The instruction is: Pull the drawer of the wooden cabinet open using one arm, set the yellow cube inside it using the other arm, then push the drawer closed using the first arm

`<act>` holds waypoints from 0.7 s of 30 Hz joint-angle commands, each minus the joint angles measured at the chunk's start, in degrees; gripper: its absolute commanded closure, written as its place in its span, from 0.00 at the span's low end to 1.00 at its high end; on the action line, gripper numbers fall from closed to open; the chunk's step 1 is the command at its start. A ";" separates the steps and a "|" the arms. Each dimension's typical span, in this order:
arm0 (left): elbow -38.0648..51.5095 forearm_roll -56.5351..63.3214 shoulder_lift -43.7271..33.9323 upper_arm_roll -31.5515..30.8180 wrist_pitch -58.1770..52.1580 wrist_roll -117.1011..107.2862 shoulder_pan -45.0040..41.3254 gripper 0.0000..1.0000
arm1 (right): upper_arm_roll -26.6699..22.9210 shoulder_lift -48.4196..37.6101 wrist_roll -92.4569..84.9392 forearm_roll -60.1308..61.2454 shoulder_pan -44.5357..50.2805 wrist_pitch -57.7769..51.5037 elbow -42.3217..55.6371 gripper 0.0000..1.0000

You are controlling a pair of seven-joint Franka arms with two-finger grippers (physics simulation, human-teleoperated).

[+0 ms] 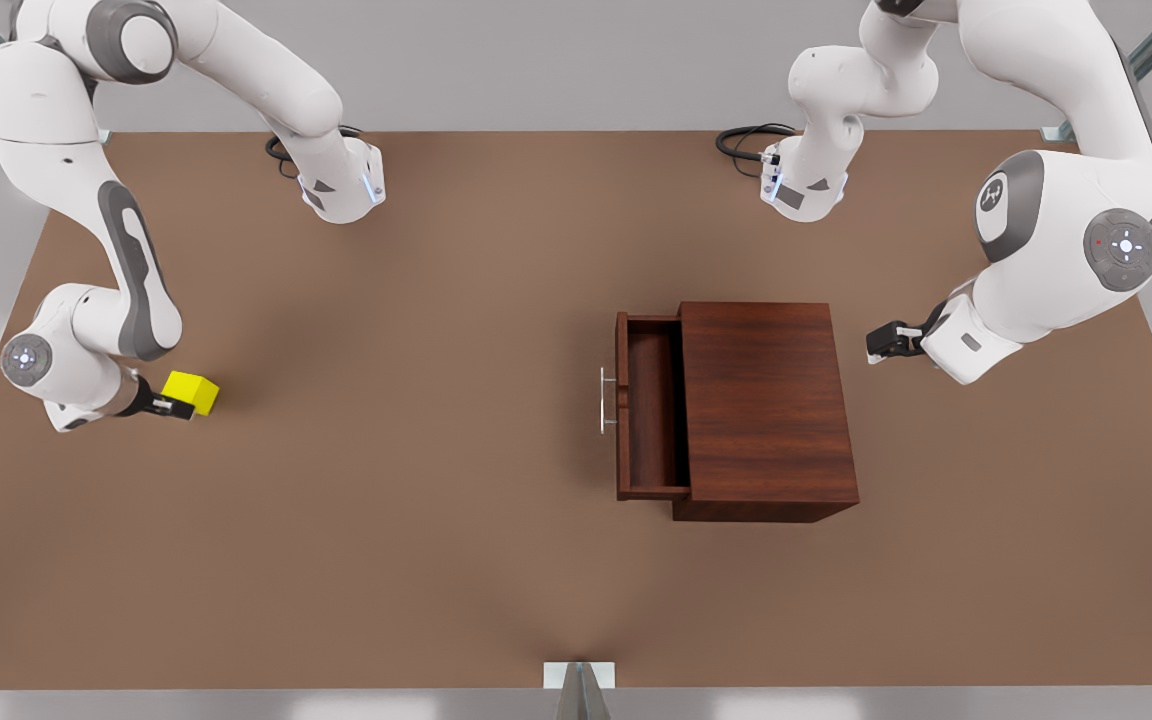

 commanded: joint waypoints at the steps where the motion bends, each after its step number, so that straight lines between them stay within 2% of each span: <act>1: 0.03 0.03 -0.06 0.00 -0.02 3.95 0.00 0.00 | 0.21 0.03 -1.06 -1.24 -0.24 0.84 -0.46 0.00; 21: 0.03 0.83 0.03 -0.09 -0.02 3.69 -0.26 0.00 | 0.56 2.93 0.26 -5.01 -2.08 6.12 -3.19 0.00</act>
